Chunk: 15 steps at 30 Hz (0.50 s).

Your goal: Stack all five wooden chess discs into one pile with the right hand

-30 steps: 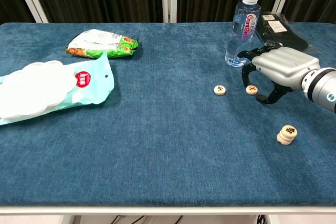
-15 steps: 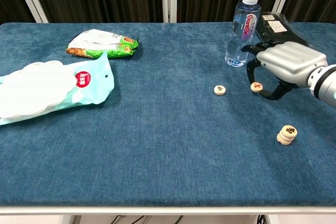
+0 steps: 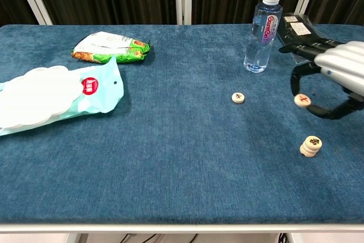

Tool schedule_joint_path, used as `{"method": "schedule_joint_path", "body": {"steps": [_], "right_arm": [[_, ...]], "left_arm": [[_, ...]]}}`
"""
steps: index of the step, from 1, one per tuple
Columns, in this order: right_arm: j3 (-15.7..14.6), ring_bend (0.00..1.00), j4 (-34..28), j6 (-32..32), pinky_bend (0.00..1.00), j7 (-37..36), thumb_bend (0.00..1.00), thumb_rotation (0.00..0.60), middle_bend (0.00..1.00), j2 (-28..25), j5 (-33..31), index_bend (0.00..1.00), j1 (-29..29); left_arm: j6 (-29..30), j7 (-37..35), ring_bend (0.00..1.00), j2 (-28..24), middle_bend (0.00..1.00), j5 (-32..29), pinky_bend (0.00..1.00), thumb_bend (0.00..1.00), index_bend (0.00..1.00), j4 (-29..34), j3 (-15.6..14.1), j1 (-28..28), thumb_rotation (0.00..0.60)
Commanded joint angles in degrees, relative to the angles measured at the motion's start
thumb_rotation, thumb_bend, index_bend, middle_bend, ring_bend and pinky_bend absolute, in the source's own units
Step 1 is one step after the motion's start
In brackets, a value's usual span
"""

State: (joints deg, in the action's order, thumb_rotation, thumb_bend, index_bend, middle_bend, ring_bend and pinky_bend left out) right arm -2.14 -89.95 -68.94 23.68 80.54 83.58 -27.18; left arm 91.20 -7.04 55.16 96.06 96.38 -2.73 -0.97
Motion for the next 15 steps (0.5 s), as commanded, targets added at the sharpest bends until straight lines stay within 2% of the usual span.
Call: {"method": "schedule_joint_path", "body": {"steps": [1,15], "right_arm": [[-1.82,0.0,-1.93,-0.42,0.0,0.07,0.3,0.6,0.02,-1.86,1.53,0.53,1.34],[-2.93,0.0,-2.76,2.26,0.0,1.88,0.3,0.6,0.01,-1.94,1.89,0.54,2.67]], "left_arm": [[-0.04,0.19,0.0,0.01,0.01,-0.02,0.0,0.0,0.07,0.1,-0.01,0.02,0.6],[-0.5,-0.06,0.0,-0.26,0.01,-0.24,0.0,0.0,0.07,0.26,-0.13,-0.05,0.6]]}}
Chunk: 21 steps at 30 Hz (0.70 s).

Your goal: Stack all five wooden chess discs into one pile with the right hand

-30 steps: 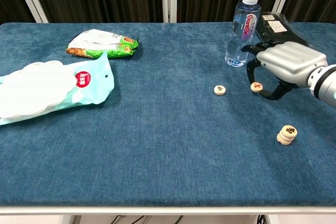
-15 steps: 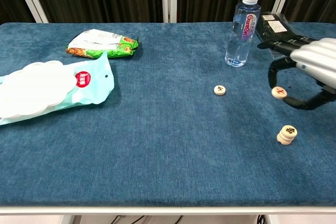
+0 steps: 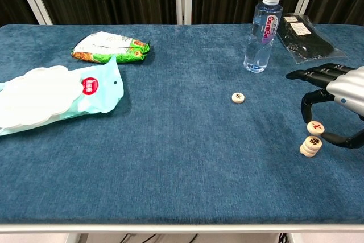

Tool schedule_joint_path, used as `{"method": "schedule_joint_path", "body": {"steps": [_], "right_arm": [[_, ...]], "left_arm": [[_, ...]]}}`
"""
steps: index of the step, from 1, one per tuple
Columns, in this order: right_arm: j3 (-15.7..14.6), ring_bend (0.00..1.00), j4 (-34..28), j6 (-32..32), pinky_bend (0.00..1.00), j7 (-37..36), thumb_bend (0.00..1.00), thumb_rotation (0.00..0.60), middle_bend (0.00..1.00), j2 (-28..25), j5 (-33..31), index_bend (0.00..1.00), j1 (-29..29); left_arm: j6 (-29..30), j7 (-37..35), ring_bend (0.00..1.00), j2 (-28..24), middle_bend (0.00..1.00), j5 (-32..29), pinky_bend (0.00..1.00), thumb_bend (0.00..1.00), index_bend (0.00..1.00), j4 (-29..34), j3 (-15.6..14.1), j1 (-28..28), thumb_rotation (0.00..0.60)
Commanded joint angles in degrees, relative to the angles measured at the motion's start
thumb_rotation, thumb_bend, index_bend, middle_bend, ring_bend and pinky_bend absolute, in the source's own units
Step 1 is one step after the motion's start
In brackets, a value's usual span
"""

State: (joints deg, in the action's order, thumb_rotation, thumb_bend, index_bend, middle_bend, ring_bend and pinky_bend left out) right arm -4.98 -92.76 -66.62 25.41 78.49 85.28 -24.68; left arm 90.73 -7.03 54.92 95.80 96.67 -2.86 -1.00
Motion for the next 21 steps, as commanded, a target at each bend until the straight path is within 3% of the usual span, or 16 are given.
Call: {"method": "schedule_joint_path", "body": {"steps": [1,21], "right_arm": [[-0.14,0.0,0.09,-0.16,0.0,0.25,0.3,0.6,0.01,0.19,0.43,0.54,0.34],[-0.19,0.0,0.52,0.66,0.0,1.28,0.3,0.6,0.01,0.56,1.91,0.51,1.74]], "left_arm": [[-0.04,-0.16,0.0,-0.03,0.01,0.05,0.0,0.0,0.07,-0.04,-0.01,-0.04,0.6],[-0.05,-1.91,0.0,-0.43,0.01,0.99,0.0,0.0,0.07,0.0,-0.46,-0.21,0.6]]}}
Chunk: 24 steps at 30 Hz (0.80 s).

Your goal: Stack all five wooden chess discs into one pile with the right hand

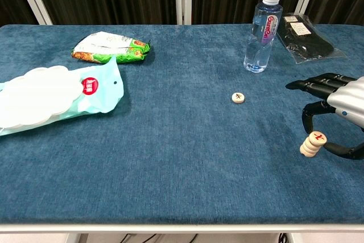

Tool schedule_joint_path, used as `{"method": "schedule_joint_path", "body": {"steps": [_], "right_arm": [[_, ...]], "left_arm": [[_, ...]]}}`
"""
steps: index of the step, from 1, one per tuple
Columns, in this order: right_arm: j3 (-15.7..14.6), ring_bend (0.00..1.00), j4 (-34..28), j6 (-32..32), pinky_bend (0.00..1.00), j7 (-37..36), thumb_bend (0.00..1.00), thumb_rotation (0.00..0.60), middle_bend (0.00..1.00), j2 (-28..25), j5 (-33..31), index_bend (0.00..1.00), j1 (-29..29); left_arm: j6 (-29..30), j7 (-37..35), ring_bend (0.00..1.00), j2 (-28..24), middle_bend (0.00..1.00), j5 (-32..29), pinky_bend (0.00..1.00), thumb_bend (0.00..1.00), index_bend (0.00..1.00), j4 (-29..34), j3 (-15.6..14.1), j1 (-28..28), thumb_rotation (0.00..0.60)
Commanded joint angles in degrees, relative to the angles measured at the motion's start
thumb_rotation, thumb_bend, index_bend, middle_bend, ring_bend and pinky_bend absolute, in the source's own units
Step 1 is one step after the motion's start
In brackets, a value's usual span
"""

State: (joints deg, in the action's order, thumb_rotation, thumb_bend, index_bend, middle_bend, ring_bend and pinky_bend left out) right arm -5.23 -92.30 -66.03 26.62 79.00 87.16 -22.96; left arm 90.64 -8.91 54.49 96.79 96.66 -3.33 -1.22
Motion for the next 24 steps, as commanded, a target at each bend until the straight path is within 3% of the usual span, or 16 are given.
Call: {"method": "schedule_joint_path", "body": {"steps": [1,13,24], "right_arm": [[0.13,0.0,0.08,0.16,0.0,0.11,0.3,0.6,0.01,0.09,0.07,0.51,0.02],[0.65,0.0,0.31,0.73,0.0,0.41,0.29,0.6,0.01,0.33,0.14,0.47,0.31],[0.8,0.0,0.0,1.35,0.0,0.95,0.28,0.6,0.0,0.13,-0.01,0.35,0.56]], "left_arm": [[0.08,-0.05,0.0,0.0,0.01,0.0,0.0,0.0,0.07,-0.01,0.03,0.01,0.6],[0.17,-0.24,0.0,0.02,0.01,-0.01,0.0,0.0,0.07,-0.14,0.05,0.0,0.6],[0.51,-0.25,0.0,-0.04,0.01,0.05,0.0,0.0,0.07,-0.05,0.04,0.15,0.6]]}}
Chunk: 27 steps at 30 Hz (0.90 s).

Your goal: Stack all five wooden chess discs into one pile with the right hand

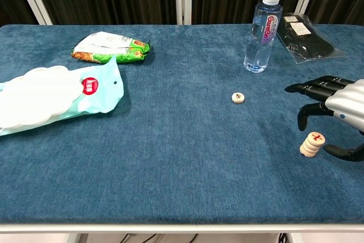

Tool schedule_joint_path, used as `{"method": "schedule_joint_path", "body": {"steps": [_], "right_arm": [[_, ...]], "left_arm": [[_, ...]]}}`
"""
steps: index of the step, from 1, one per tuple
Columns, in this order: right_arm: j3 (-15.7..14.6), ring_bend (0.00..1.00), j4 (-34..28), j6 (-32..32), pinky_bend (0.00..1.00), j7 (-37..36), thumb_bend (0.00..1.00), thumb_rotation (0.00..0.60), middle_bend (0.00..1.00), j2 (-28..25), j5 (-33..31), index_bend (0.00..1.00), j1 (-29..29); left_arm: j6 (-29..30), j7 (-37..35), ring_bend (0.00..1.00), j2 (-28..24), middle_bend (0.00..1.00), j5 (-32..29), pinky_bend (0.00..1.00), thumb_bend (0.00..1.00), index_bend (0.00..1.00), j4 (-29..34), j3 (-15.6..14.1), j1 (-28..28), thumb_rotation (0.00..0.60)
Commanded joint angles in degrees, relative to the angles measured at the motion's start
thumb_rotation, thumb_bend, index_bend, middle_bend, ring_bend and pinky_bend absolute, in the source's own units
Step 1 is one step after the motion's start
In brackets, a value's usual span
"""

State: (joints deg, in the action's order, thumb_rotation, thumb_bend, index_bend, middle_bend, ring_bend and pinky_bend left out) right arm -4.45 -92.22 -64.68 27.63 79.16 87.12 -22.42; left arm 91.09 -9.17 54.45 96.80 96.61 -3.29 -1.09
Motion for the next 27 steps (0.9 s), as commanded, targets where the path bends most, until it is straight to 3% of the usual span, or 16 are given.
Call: {"method": "schedule_joint_path", "body": {"steps": [1,7,14,20,27], "right_arm": [[0.06,0.0,-0.18,-0.05,0.0,-0.16,0.28,0.6,0.0,-0.1,0.12,0.34,0.04],[1.02,0.0,-2.46,-2.07,0.0,-1.72,0.27,0.6,0.0,-1.7,1.52,0.32,0.2],[6.66,0.0,-5.88,0.31,0.0,-2.29,0.27,0.6,0.01,-2.7,-1.51,0.32,-3.51],[12.18,0.0,-0.1,7.69,0.0,4.51,0.27,0.6,0.0,4.64,-11.67,0.29,-9.62],[15.27,0.0,9.07,10.85,0.0,11.66,0.27,0.6,0.0,14.04,-21.09,0.29,-14.86]], "left_arm": [[0.07,0.05,0.0,0.01,0.01,0.06,0.0,0.0,0.07,0.01,0.0,0.03,0.6],[0.31,-0.12,0.0,-0.07,0.01,0.18,0.0,0.0,0.07,0.05,-0.02,0.11,0.6],[0.29,-0.06,0.0,-0.07,0.01,0.53,0.0,0.0,0.07,0.18,-0.09,0.02,0.6],[0.73,-0.03,0.0,-0.05,0.01,0.71,0.0,0.0,0.07,0.05,-0.09,0.19,0.6],[0.58,-0.98,0.0,-0.12,0.01,0.27,0.0,0.0,0.07,-0.52,-0.01,0.14,0.6]]}}
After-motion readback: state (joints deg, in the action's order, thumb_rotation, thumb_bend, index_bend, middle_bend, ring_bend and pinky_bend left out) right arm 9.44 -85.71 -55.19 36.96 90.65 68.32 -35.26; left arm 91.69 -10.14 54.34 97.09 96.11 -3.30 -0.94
